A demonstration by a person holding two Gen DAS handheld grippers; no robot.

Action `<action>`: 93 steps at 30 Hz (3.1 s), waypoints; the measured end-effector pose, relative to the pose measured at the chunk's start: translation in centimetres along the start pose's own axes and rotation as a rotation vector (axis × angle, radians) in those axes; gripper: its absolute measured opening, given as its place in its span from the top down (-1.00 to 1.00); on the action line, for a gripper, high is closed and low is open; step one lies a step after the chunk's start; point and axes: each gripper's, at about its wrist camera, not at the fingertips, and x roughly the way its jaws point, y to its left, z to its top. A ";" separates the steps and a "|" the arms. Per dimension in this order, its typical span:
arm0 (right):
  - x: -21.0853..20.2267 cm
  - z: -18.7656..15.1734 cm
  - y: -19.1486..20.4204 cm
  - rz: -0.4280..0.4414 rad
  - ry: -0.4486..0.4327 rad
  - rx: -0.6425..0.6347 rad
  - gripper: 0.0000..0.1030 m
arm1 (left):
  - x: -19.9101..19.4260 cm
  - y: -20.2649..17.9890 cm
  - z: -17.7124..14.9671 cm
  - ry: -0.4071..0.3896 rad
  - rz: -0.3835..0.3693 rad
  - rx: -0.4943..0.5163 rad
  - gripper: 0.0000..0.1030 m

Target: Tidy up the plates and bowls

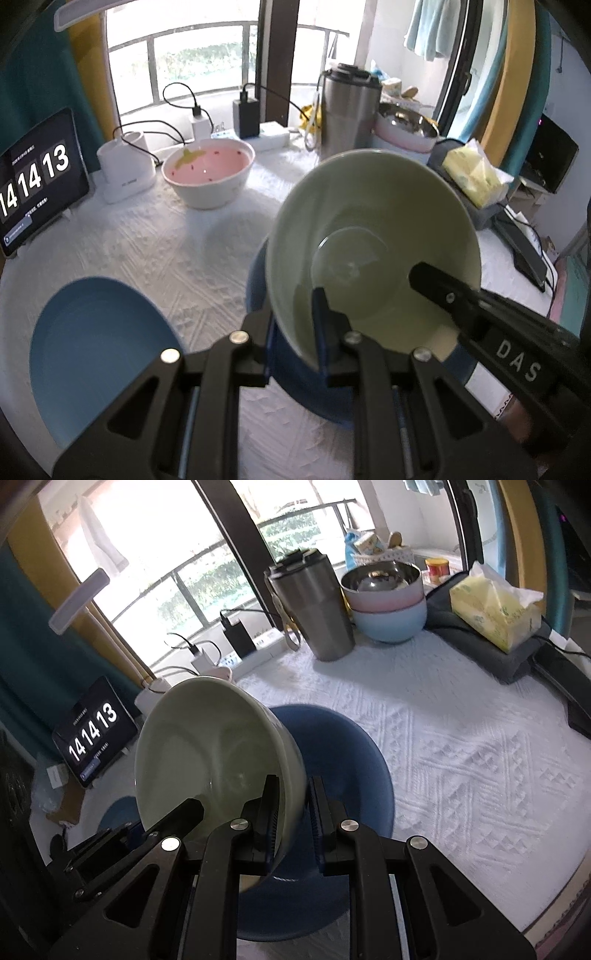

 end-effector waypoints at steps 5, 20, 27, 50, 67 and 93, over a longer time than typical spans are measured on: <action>0.1 -0.3 -0.5 0.004 0.033 0.004 0.64 | -0.2 -0.4 -0.2 -0.016 0.019 0.018 0.66; 0.5 -0.1 -0.9 -0.013 0.013 0.005 0.53 | 0.2 -0.8 0.0 -0.019 0.041 0.053 0.62; -0.5 0.8 -1.0 -0.005 -0.022 0.002 0.52 | -0.1 0.0 0.2 -0.014 0.025 0.021 0.62; -0.3 3.3 1.8 0.001 -0.042 -0.086 0.51 | -2.3 3.7 2.9 -0.076 0.010 -0.090 0.38; 2.3 6.0 4.6 0.004 -0.023 -0.154 0.51 | -1.3 6.8 5.8 -0.096 0.032 -0.147 0.21; 8.7 12.1 9.9 0.001 0.091 -0.459 0.50 | 3.2 10.6 11.3 -0.025 0.125 -0.107 0.18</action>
